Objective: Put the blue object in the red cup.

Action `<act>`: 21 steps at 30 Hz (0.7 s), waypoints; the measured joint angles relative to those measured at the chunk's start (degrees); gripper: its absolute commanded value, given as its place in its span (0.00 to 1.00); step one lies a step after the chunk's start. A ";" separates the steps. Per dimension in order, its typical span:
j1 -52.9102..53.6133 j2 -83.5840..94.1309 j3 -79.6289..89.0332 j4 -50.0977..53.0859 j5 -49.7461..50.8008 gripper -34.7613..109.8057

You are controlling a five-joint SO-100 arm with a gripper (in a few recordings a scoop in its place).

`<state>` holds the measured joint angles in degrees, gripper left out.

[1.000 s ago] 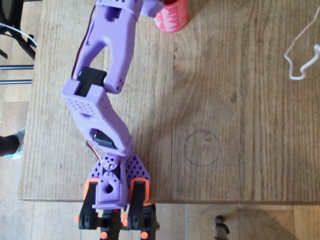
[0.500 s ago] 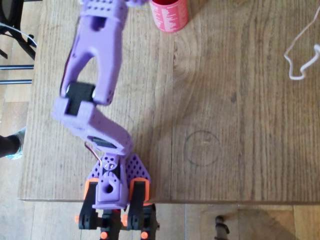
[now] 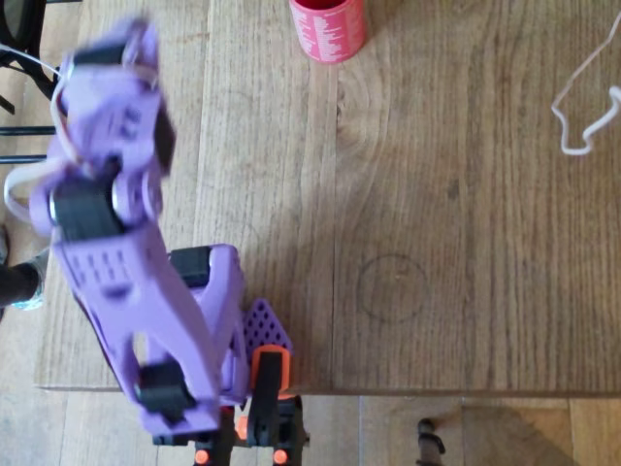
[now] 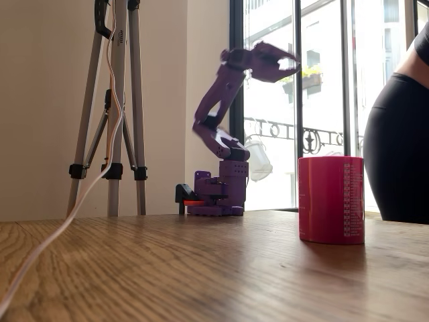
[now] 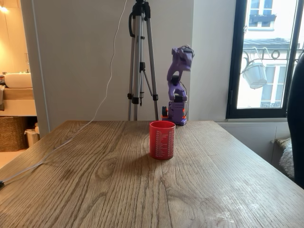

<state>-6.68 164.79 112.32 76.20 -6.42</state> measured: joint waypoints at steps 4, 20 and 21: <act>-1.76 7.82 2.37 2.99 0.09 0.25; -2.72 23.03 56.78 -7.29 5.89 0.25; -2.72 23.82 56.95 -7.29 5.89 0.25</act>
<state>-9.40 188.61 169.28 68.91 -0.53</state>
